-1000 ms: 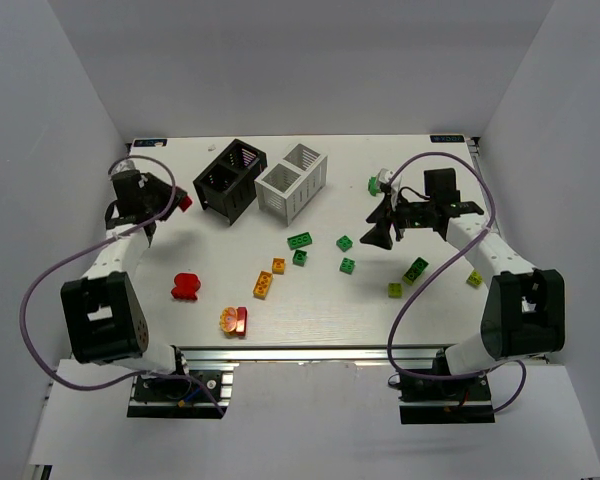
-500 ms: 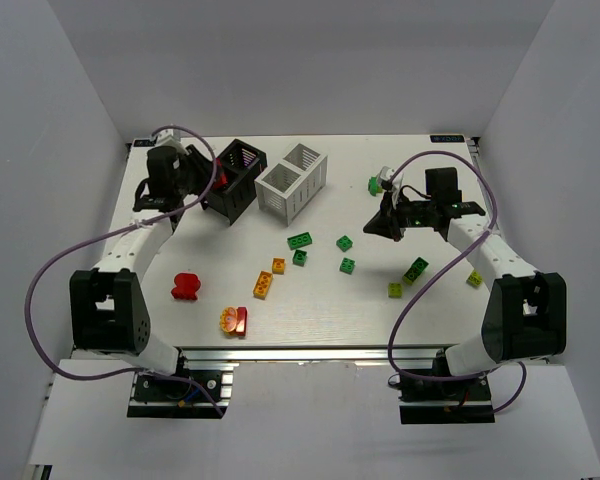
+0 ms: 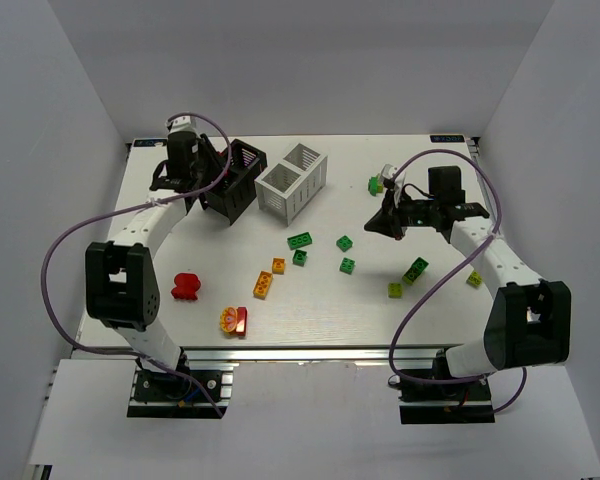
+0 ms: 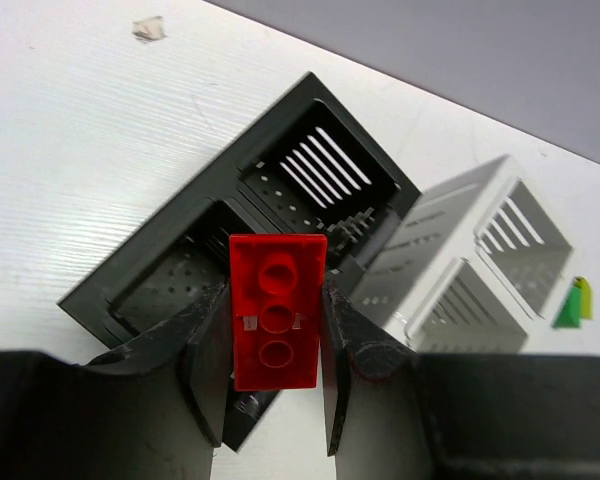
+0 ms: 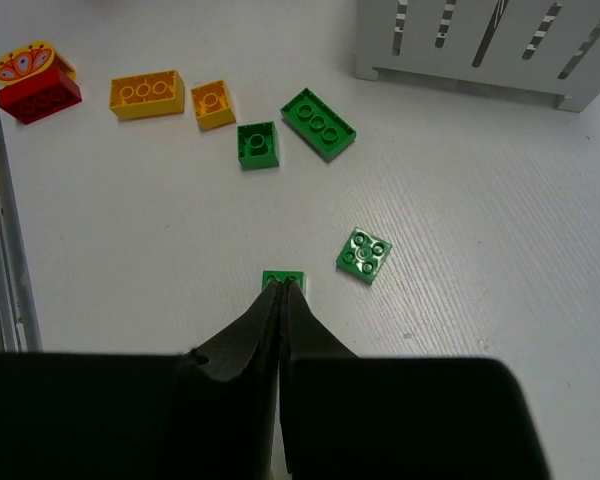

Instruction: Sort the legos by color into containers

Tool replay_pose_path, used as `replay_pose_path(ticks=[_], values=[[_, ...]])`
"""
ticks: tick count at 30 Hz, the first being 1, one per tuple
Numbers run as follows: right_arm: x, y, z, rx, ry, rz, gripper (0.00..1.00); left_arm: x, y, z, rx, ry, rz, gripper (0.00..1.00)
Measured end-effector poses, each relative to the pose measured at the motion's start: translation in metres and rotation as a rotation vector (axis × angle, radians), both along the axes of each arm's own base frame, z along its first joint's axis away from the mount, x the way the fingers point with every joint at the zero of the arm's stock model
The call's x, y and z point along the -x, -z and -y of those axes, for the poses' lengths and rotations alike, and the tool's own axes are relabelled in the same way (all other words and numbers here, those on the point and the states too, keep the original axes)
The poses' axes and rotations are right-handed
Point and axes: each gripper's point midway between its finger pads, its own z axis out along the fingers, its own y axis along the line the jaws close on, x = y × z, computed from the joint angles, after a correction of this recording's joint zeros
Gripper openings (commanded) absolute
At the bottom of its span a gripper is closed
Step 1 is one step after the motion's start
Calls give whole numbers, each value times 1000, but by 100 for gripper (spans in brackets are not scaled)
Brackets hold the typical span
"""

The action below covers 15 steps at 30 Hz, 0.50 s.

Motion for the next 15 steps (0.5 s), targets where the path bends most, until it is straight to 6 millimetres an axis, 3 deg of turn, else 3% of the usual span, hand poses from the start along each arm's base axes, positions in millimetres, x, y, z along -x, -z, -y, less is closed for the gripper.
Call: replay_pose_path(ticks=[4,15], values=[[0,-3,1,3,5,14,10,-7,9,-7,-43,-33,-20,5],[-2,-2,3,18,18,20,25,-8,36,-8,-102,-58,-98,36]])
